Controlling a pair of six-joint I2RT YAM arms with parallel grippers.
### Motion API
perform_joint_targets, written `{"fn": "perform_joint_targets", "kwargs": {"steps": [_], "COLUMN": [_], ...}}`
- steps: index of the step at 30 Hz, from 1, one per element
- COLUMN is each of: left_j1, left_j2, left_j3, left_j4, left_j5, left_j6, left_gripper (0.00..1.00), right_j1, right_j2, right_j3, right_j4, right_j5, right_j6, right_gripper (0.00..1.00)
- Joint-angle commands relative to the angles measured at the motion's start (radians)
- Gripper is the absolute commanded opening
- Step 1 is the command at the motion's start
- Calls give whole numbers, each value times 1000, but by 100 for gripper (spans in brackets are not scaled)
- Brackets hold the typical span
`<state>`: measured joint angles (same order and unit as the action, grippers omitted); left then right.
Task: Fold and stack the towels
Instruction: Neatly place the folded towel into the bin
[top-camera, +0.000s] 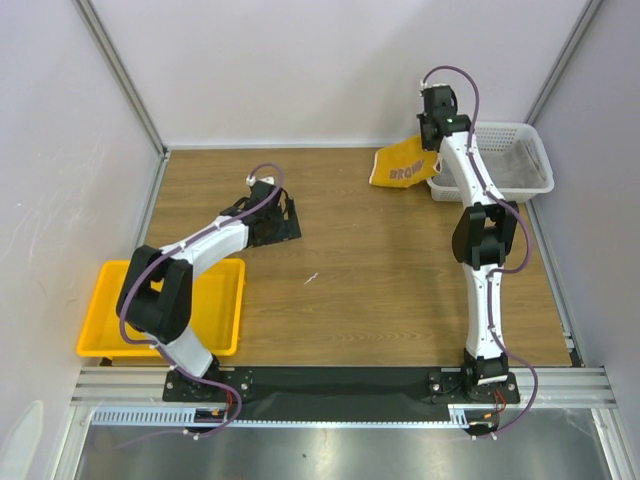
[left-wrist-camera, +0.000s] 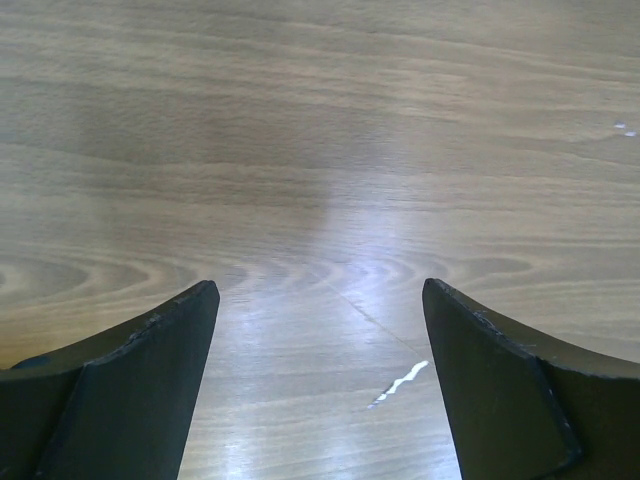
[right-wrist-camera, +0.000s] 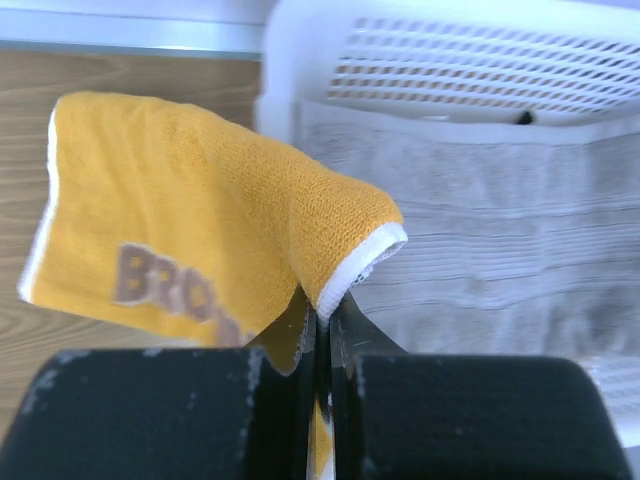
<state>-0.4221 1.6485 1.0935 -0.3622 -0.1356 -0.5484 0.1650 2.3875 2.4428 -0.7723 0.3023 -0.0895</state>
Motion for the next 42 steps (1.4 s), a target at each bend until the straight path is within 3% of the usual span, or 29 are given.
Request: {"fn": "perform_joint_targets", "kwargs": {"steps": [1, 16, 28, 35, 42], "left_j1": [23, 42, 48, 49, 49], "left_j2": [2, 33, 122, 181, 201], "left_j3": [49, 236, 437, 540, 546], "left_j4": [-23, -199, -362, -431, -425], "left_j5": [8, -45, -102, -125, -104], "left_j6": [25, 54, 25, 7, -35], "left_gripper": [89, 89, 89, 89, 89], "right_j1": [-42, -251, -332, -355, -392], "right_j2": [-74, -27, 79, 136, 107], "right_j3": [48, 52, 30, 25, 19], "right_j4": [45, 126, 212, 215, 242], "right_j5": [26, -138, -215, -192, -175], "right_j6": [-85, -136, -184, -190, -208], "right_gripper": [0, 0, 0, 0, 0]}}
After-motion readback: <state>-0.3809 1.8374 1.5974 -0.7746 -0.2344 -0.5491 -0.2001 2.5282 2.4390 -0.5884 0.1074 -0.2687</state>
